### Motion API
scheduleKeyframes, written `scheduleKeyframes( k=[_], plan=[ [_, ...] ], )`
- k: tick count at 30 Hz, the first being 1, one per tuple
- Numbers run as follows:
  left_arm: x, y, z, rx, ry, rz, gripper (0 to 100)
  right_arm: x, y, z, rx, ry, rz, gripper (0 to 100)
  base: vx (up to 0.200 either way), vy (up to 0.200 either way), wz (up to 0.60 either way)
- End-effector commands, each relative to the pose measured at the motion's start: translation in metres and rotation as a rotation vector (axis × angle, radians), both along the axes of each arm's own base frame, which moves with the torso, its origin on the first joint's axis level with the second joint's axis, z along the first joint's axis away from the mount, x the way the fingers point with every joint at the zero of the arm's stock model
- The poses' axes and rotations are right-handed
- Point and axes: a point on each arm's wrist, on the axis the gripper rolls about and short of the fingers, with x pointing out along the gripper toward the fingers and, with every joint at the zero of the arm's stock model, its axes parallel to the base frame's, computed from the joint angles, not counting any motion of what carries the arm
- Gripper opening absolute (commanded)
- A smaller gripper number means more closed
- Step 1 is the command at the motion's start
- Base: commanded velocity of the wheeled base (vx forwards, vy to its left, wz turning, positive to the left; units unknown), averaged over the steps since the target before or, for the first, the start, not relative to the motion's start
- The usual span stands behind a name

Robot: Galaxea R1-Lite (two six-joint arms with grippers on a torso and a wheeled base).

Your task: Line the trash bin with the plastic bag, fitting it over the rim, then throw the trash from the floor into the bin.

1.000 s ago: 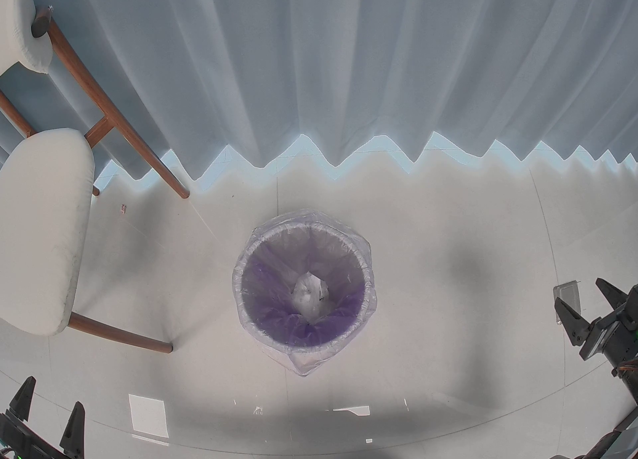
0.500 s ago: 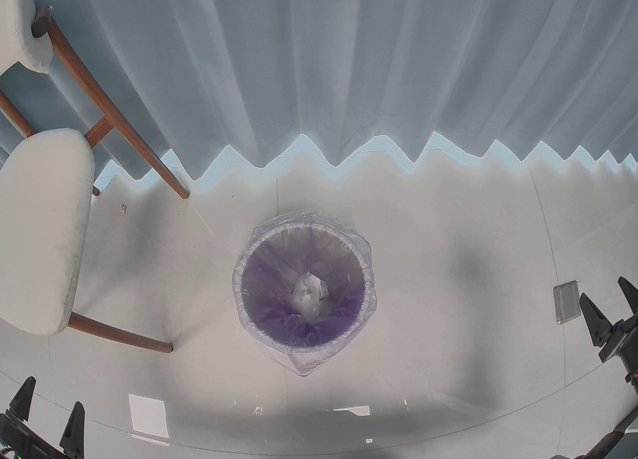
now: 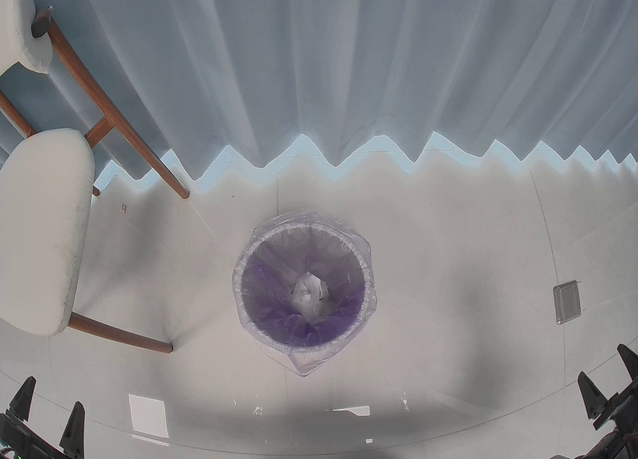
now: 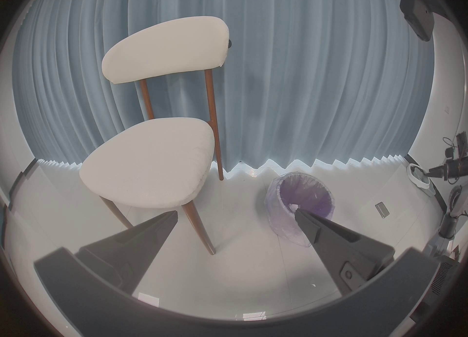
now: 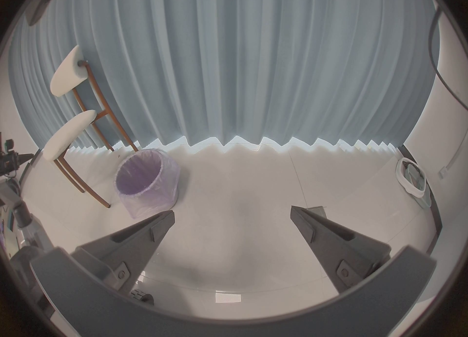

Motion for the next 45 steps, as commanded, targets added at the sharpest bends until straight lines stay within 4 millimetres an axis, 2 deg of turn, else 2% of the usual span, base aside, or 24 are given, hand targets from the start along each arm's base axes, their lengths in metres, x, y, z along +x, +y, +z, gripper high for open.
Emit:
scheduleKeyframes(
  k=[1,11,28,31,37,45],
  plan=[
    [0.0001,0.0000,-0.0052,0.000,0.001,0.000,100,-0.0303,-0.0003,-0.0104,-0.001,-0.172,0.009,100,0.000,0.000,0.00],
    [0.0001,0.0000,-0.0052,0.000,0.001,0.000,100,-0.0331,0.0009,-0.0114,0.001,-0.204,0.040,100,0.000,0.000,0.00],
    [0.0001,0.0000,-0.0052,0.000,0.001,0.000,100,-0.0333,0.0065,-0.0110,-0.044,-0.217,0.295,100,0.000,0.000,0.00],
    [0.0001,0.0000,-0.0052,0.000,0.001,0.000,100,-0.0329,0.0061,-0.0113,-0.028,-0.217,0.275,100,0.000,0.000,0.00],
    [0.0001,0.0000,-0.0052,0.000,0.001,0.000,100,-0.0303,0.0010,-0.0114,0.083,-0.271,0.036,100,0.000,0.000,0.00],
    [0.0001,0.0000,-0.0052,0.001,0.001,0.000,100,-0.0302,-0.0028,-0.0119,0.133,-0.296,-0.141,100,0.000,0.000,0.00]
  ],
)
